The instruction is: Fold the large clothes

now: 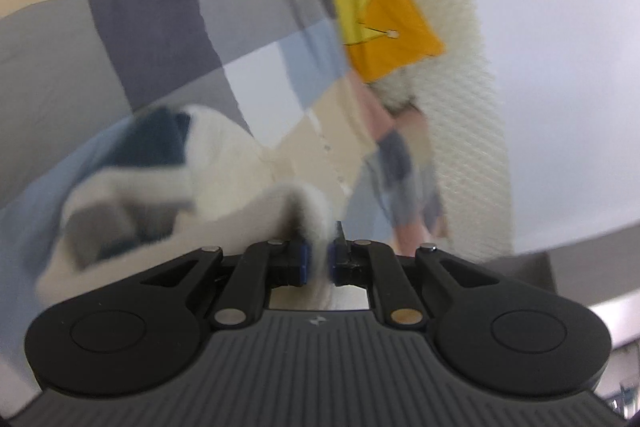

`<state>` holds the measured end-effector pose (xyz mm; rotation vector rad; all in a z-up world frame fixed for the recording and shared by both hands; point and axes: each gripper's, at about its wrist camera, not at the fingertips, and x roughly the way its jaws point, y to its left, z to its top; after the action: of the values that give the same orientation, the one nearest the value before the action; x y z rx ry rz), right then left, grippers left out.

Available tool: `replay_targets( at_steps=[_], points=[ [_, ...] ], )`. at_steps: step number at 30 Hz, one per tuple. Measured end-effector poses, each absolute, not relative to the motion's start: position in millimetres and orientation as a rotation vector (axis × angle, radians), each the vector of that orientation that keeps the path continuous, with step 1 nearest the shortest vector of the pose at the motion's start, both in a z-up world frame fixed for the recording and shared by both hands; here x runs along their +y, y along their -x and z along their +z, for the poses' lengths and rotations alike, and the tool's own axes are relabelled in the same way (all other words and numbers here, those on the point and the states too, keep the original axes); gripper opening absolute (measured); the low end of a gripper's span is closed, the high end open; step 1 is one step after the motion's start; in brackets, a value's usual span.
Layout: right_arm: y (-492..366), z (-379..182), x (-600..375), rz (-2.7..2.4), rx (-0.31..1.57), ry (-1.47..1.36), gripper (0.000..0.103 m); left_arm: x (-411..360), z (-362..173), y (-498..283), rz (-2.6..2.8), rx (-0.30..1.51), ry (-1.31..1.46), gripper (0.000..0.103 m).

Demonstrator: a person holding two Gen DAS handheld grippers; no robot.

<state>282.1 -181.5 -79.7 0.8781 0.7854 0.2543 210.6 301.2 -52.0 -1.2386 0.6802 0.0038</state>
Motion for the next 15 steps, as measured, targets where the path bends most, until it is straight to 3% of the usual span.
replay_targets(
  at_steps=[15],
  points=[
    [-421, -187, -152, 0.138, 0.806, -0.929, 0.011, 327, -165, -394, 0.139, 0.756, 1.151, 0.011]
  ],
)
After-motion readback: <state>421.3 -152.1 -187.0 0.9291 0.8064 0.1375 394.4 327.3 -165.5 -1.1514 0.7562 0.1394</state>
